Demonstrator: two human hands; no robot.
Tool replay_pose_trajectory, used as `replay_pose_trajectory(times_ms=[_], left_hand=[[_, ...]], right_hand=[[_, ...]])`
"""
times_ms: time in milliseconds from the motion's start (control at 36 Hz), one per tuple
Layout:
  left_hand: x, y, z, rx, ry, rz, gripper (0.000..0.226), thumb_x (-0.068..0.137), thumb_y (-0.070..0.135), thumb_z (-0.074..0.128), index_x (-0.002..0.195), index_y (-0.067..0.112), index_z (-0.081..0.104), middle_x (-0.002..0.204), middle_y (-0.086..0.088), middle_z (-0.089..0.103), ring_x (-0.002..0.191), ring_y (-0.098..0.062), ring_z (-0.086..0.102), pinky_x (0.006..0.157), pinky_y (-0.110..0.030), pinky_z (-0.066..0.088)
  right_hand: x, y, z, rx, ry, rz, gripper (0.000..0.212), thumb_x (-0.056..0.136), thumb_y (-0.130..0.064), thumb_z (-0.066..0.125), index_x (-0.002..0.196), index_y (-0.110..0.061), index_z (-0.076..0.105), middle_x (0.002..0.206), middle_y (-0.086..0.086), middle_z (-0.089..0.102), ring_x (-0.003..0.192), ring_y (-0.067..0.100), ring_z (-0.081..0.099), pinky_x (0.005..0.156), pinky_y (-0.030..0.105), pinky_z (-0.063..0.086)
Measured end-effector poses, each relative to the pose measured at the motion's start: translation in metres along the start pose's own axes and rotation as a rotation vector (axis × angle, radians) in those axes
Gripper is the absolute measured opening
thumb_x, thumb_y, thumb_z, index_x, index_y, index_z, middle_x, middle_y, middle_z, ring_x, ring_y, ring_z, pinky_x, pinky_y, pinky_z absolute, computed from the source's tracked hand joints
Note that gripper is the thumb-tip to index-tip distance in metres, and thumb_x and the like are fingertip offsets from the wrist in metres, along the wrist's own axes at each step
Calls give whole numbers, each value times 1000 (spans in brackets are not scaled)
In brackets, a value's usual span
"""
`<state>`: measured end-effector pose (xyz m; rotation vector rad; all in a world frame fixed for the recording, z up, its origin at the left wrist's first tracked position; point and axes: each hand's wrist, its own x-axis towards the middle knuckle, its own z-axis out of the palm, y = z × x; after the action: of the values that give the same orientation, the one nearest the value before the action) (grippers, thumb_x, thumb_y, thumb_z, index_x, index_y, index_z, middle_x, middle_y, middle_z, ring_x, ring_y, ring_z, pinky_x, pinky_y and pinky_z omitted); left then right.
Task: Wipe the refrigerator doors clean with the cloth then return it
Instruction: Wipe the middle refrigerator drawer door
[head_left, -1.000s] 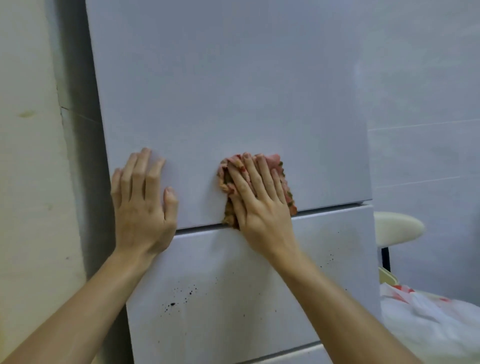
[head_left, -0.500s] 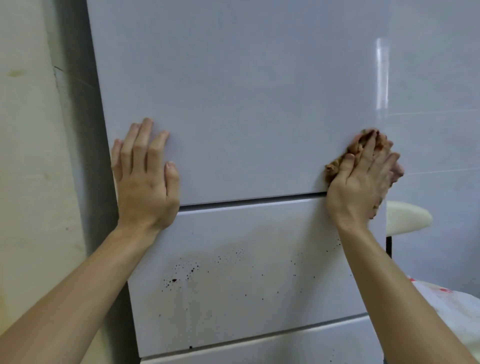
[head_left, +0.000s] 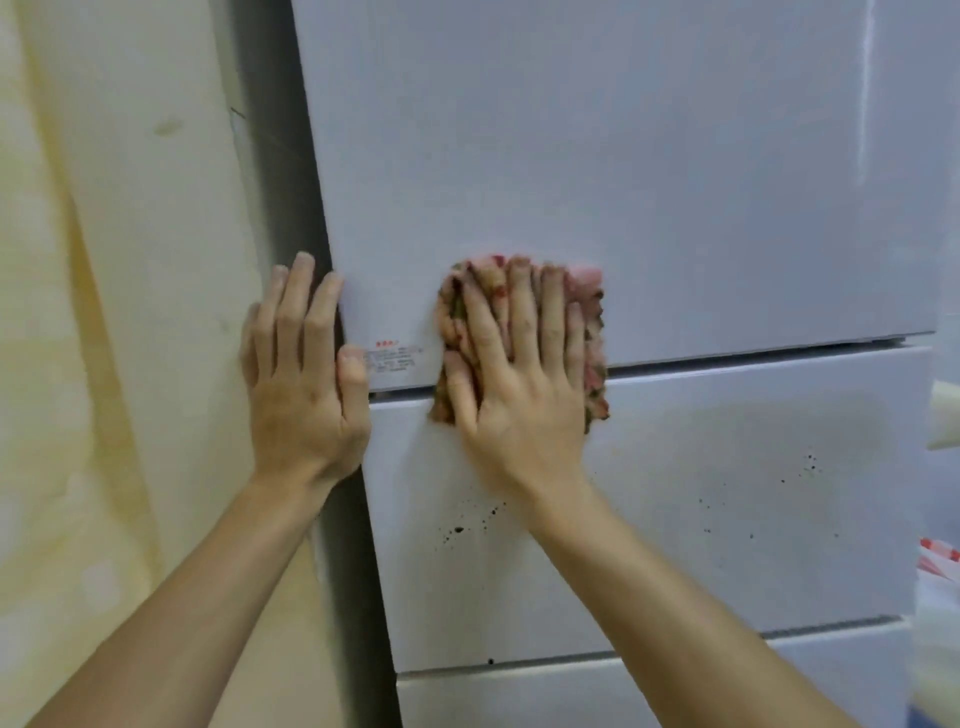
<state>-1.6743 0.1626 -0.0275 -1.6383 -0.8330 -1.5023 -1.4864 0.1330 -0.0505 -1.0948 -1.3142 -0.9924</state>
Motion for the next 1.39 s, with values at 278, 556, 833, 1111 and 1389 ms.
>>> replay_pose_trajectory(times_ms=[278, 556, 833, 1111, 1389], left_hand=[[-21, -38, -1, 39, -27, -82, 64, 105, 29, 36, 165, 13, 22, 175, -13, 13, 163, -30, 8, 131, -54, 11], [-33, -51, -3, 17, -21, -93, 64, 106, 26, 35, 165, 4, 21, 174, -14, 15, 163, -28, 8, 133, -47, 6], [-38, -57, -1, -8, 33, -45, 66, 101, 11, 41, 163, 3, 23, 172, -18, 22, 162, -32, 16, 133, -45, 7], [-36, -53, -3, -26, 57, -66, 68, 94, 2, 48, 160, -3, 30, 168, -23, 30, 159, -39, 23, 133, -47, 11], [-45, -49, 1, -47, 94, -86, 61, 98, 4, 49, 157, -4, 35, 165, -24, 35, 156, -41, 28, 132, -49, 14]], right_hand=[[-13, -11, -3, 153, -205, -348, 55, 110, -21, 47, 163, -23, 34, 172, 3, 23, 162, 20, 10, 132, 46, 15], [-32, -48, 3, 241, -180, -127, 53, 112, -39, 37, 162, -23, 35, 172, 5, 23, 162, 22, 10, 133, 43, 6], [-116, -66, 21, 103, -224, -270, 53, 112, -40, 45, 162, -23, 37, 173, 6, 21, 162, 26, 11, 132, 46, 9], [-80, -67, 17, 67, -131, -211, 49, 113, -37, 46, 160, -24, 42, 169, 9, 31, 159, 29, 23, 131, 46, 16], [-91, -75, 27, 15, -82, -133, 51, 112, -41, 41, 162, -27, 39, 170, 11, 28, 160, 32, 20, 131, 50, 14]])
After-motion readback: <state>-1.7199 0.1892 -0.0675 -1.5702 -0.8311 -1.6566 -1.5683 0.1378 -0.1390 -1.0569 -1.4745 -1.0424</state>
